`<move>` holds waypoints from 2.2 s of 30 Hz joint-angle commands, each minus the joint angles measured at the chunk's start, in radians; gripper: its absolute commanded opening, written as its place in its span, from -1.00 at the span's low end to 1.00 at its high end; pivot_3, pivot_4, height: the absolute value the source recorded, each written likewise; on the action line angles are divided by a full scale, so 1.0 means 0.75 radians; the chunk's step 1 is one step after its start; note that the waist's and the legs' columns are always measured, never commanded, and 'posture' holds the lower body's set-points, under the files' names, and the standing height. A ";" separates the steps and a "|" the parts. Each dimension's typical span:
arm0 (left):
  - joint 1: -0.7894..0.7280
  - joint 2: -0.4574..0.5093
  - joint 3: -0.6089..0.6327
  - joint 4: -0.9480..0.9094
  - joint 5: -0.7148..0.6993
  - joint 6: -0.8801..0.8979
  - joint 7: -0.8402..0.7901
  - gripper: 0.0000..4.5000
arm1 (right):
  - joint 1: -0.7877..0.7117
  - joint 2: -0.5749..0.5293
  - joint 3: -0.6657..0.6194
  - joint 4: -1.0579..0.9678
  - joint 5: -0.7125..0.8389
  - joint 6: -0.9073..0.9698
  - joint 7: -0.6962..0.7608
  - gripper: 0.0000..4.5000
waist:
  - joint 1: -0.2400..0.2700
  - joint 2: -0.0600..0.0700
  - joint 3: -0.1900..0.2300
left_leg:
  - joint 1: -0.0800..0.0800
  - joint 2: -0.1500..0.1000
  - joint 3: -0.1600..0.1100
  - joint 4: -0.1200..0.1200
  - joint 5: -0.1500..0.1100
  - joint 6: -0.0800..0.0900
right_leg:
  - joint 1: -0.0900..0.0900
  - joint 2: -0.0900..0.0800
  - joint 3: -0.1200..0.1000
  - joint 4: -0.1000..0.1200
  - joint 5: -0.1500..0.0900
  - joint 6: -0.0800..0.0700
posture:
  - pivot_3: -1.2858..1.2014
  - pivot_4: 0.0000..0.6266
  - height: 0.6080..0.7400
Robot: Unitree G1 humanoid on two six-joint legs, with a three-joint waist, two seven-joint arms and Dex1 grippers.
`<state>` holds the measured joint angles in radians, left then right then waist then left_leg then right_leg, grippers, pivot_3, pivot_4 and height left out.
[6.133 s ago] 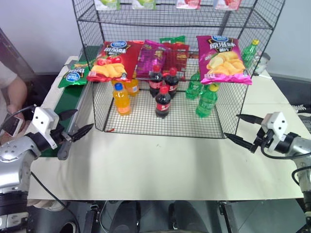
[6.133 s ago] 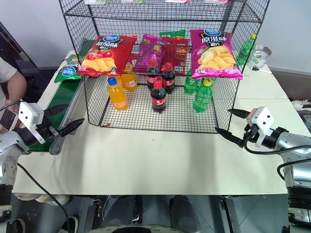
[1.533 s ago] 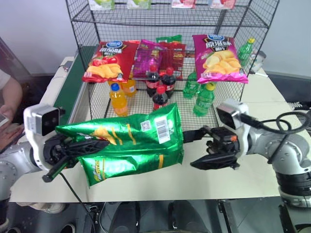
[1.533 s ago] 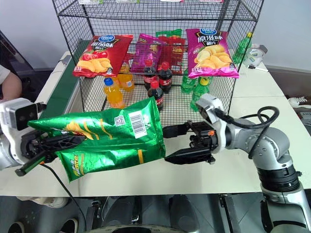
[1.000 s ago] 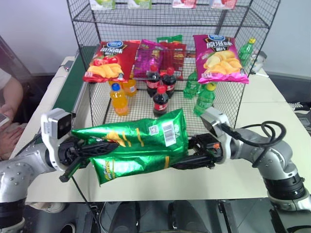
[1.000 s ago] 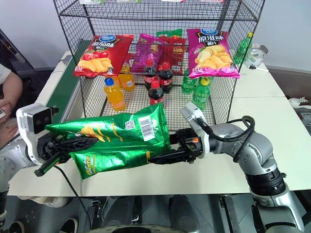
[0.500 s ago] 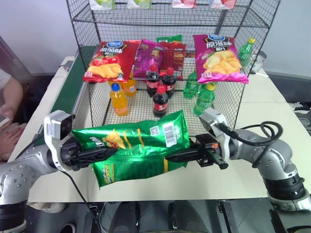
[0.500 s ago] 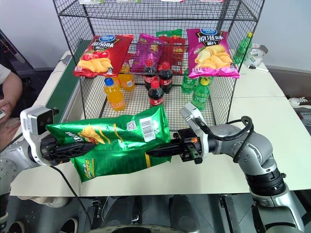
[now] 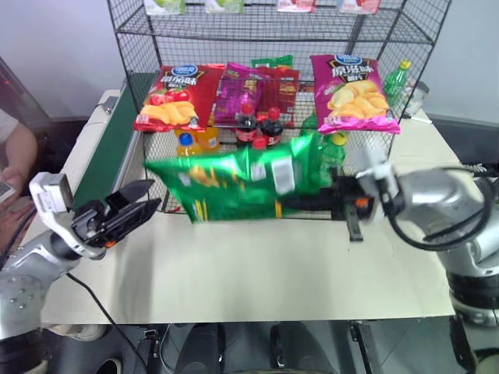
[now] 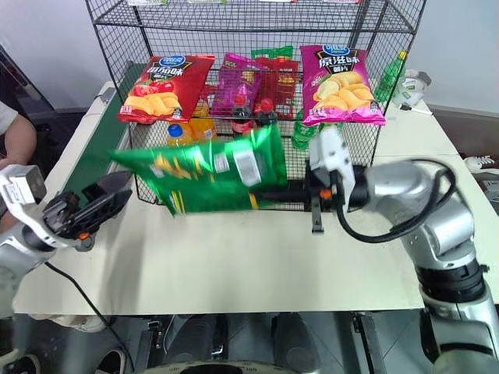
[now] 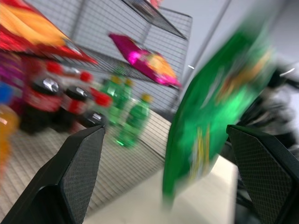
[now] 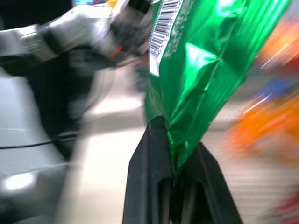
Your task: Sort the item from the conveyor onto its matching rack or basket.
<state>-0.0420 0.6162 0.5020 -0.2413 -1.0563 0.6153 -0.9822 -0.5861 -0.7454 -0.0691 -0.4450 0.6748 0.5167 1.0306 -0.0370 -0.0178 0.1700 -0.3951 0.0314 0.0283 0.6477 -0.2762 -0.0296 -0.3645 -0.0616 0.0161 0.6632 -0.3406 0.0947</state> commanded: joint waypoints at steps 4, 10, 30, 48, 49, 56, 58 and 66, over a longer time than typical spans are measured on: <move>-0.034 0.021 -0.024 0.018 0.090 -0.089 -0.023 0.97 | -0.124 0.044 0.028 0.104 -0.342 -0.343 -0.142 -1.00 | -0.001 0.000 0.000 | -0.007 0.000 0.001 0.002 0.000 0.000 | -0.006 0.000 0.001 0.001 0.000 0.000 | 0.03 -0.52 0.98; -0.064 0.007 -0.041 0.049 0.162 -0.163 -0.018 0.97 | -0.257 0.068 0.077 0.378 -0.772 -0.767 -0.370 -1.00 | -0.005 0.000 0.000 | -0.012 0.000 0.001 0.005 0.001 -0.001 | -0.012 0.001 0.000 0.005 0.000 0.000 | 0.03 -0.52 0.98; -0.019 -0.150 -0.095 -0.128 0.442 -0.529 0.232 0.97 | -0.307 0.152 0.417 0.781 -1.947 -0.894 -1.105 -1.00 | -0.006 0.000 0.000 | -0.016 0.000 0.002 0.006 0.008 -0.013 | -0.017 0.003 0.002 0.008 0.000 0.001 | 0.03 -0.52 0.98; 0.021 -0.166 -0.145 -0.165 0.470 -0.571 0.279 0.97 | -0.388 0.321 0.484 0.919 -1.938 -0.838 -1.139 -1.00 | -0.010 0.000 0.000 | -0.016 0.000 0.002 0.008 0.008 -0.013 | -0.019 0.004 0.003 0.013 0.000 0.001 | 0.03 -0.52 0.98; 0.020 -0.164 -0.147 -0.162 0.473 -0.572 0.277 0.97 | -0.386 0.330 0.474 0.917 -1.903 -0.839 -1.118 -1.00 | -0.010 0.000 0.000 | -0.016 0.000 0.002 0.008 0.008 -0.013 | -0.019 0.004 0.003 0.013 0.000 0.001 | 0.03 -0.52 0.98; 0.014 -0.160 -0.152 -0.147 0.474 -0.574 0.269 1.00 | -0.386 0.376 0.465 0.816 -1.824 -0.816 -1.056 0.19 | -0.010 0.000 0.000 | -0.016 0.001 0.002 0.008 0.008 -0.012 | -0.020 0.005 0.003 0.016 0.000 0.001 | 0.03 -0.52 0.98; 0.015 -0.165 -0.161 -0.146 0.480 -0.579 0.270 1.00 | -0.378 0.389 0.467 0.772 -1.801 -0.815 -1.031 0.36 | -0.011 0.000 0.000 | -0.016 0.001 0.002 0.008 0.007 -0.011 | -0.020 0.005 0.003 0.016 0.000 0.001 | 0.03 -0.52 0.98; 0.024 -0.174 -0.178 -0.142 0.493 -0.593 0.262 1.00 | -0.370 0.434 0.472 0.634 -1.709 -0.850 -0.965 0.36 | -0.010 0.000 0.000 | -0.016 0.001 0.002 0.010 0.006 -0.008 | -0.021 0.005 0.003 0.019 0.000 0.001 | 0.03 -0.52 0.98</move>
<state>-0.0272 0.4880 0.3669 -0.3290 -0.6855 0.1900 -0.7833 -0.8539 -0.4290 0.2983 0.0800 -0.6325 -0.1025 0.3079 -0.0444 -0.0177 0.1700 -0.4071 0.0320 0.0296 0.6557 -0.2721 -0.0357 -0.3802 -0.0580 0.0183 0.6782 -0.3405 0.0951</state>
